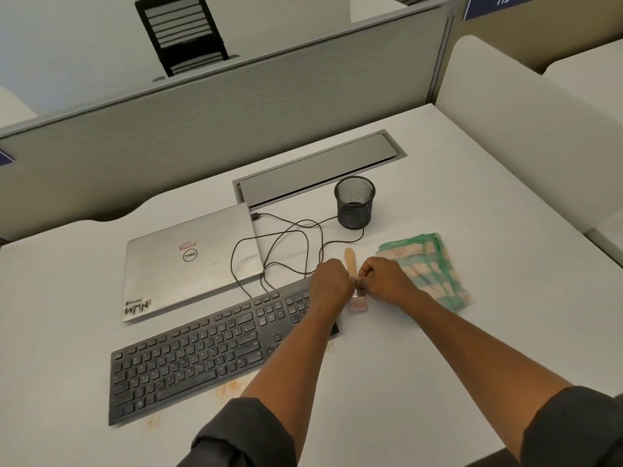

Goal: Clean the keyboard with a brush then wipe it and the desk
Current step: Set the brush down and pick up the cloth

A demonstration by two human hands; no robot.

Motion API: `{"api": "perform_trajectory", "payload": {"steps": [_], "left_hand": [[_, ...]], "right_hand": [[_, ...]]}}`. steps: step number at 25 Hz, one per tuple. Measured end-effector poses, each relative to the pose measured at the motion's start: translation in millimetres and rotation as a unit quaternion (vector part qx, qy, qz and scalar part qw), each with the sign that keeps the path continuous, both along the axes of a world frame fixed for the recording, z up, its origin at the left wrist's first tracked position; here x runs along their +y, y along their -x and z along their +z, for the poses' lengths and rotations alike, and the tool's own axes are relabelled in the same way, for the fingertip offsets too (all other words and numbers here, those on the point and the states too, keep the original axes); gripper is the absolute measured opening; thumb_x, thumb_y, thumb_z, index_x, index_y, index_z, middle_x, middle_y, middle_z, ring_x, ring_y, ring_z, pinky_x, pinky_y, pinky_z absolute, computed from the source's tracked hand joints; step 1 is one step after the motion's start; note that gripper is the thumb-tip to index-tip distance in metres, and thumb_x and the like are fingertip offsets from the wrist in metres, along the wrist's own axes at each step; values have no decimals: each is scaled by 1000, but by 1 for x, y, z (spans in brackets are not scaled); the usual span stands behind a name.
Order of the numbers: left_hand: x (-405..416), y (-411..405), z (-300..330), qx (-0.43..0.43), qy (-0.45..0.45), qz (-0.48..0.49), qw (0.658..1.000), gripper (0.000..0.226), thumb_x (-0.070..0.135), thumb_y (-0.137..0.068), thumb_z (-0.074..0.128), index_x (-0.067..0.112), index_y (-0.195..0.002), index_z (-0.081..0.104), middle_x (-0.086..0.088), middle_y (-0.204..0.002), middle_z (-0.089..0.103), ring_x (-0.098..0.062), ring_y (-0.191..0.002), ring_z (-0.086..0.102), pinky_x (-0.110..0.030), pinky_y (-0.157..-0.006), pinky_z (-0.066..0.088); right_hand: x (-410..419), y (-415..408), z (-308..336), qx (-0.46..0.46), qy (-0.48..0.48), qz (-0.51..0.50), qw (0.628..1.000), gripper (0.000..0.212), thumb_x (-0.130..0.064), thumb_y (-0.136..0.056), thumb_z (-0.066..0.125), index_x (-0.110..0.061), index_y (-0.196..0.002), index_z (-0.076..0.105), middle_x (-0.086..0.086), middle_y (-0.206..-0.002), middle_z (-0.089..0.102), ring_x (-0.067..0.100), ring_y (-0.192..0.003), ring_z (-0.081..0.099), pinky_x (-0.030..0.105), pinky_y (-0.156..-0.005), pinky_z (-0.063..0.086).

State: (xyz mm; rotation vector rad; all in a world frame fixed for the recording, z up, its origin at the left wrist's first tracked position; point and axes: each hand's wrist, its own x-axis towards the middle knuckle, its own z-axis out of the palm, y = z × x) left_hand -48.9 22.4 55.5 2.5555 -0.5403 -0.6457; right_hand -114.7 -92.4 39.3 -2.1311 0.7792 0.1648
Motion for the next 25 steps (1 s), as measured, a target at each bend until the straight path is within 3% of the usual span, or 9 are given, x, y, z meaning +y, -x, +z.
{"api": "perform_trajectory", "payload": {"steps": [2,6,9,11,13,15,19,25], "left_hand": [[1,2,0,-24,-2,9,1000,16,20,-85,69,5,-90,67,-8,-88,69,-26,-84,65,-38,-70,51],[-10,23,6,-83,53,-5,995,15,27,-95,60,13,-98,64,-5,-97,67,-24,-91,63,-36,-71,45],[-24,51,4,-24,107,-18,994,22,30,-96,62,16,-113,62,-4,-111,65,-23,-99,63,-33,-77,42],[-35,61,1,15,117,-4,993,36,30,-95,62,13,-125,56,-6,-121,60,-25,-107,61,-32,-82,42],[-46,64,-2,37,114,18,993,44,31,-93,64,7,-128,52,-9,-123,57,-27,-112,58,-30,-82,40],[-58,65,-6,61,109,48,991,48,33,-91,67,3,-125,52,-13,-122,59,-30,-114,58,-31,-83,43],[-72,66,-7,141,119,102,978,66,47,-81,76,3,-125,54,-10,-120,64,-30,-113,62,-37,-91,54],[-58,64,-7,218,194,131,947,67,53,-58,71,12,-111,69,-4,-104,73,-24,-97,70,-43,-85,61]], "right_hand": [[2,2,5,-18,2,8,1000,10,-12,-81,72,-18,-77,65,-3,-77,65,14,-73,60,21,-58,41],[-10,12,19,-109,70,-26,991,7,-10,-81,68,-17,-82,66,-6,-74,61,15,-75,59,28,-65,46],[-30,34,26,-137,205,-98,964,16,-16,-81,71,-17,-95,64,2,-93,63,23,-90,57,36,-74,46],[-44,50,24,-66,290,-115,948,39,-28,-80,74,-18,-115,59,6,-116,58,30,-106,51,41,-85,43],[-54,62,18,20,278,-128,952,65,-41,-80,73,-20,-134,45,9,-136,45,35,-119,44,47,-93,40],[-57,70,10,76,216,-140,963,81,-50,-81,70,-21,-146,30,11,-143,36,37,-125,41,50,-97,39],[-54,75,0,70,185,-142,970,79,-50,-85,64,-21,-148,27,15,-132,47,37,-119,45,49,-92,43],[-46,81,-1,-13,130,-149,980,79,-40,-82,70,-20,-147,30,16,-123,52,36,-113,52,44,-90,47]]}}
